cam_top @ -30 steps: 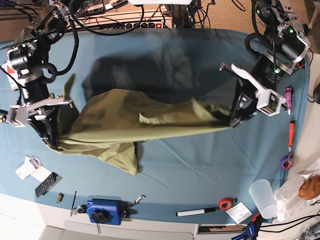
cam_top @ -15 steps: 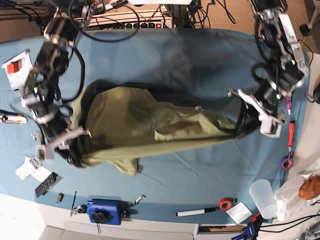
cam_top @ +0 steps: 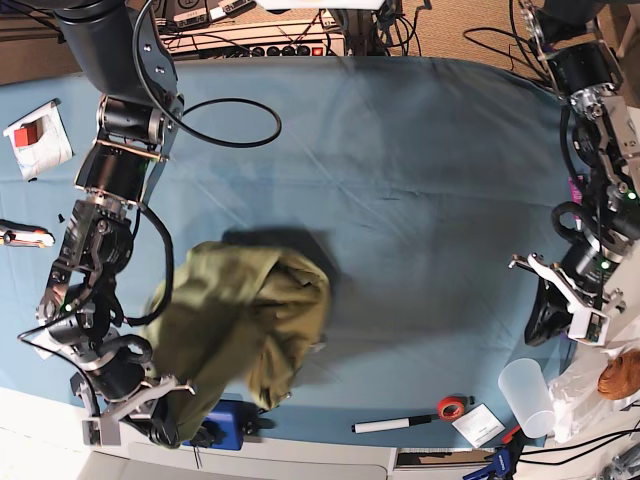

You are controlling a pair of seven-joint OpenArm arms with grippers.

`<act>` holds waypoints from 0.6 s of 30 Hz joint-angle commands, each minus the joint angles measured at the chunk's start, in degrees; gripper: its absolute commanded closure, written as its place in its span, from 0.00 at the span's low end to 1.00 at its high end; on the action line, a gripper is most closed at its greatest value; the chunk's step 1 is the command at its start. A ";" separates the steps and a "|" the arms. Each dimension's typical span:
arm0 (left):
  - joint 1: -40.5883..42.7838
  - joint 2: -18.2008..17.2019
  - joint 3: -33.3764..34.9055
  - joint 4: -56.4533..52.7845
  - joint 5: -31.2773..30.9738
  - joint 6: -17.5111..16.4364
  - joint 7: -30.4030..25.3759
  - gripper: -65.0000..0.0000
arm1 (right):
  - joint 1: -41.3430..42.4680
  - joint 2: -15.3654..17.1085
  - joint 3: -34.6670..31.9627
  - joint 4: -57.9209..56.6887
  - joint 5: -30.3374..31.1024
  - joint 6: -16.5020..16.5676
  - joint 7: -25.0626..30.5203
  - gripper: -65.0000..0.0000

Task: Layout the t-shirt on the table in an organized manner, then fold the t-shirt properly
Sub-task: 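Lift the t-shirt with both grippers and stretch it apart, then swing the held t-shirt with the right gripper and release it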

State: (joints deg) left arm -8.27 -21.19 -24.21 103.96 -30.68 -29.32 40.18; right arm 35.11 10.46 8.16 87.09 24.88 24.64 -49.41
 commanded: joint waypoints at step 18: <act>0.35 1.49 -3.52 0.87 -4.04 4.02 8.37 1.00 | 0.96 0.48 -4.44 0.94 12.74 13.79 -2.82 1.00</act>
State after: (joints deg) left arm -6.92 -18.85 -27.33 103.96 -33.91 -25.32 50.17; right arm 33.80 10.63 3.62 87.09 36.07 38.09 -54.00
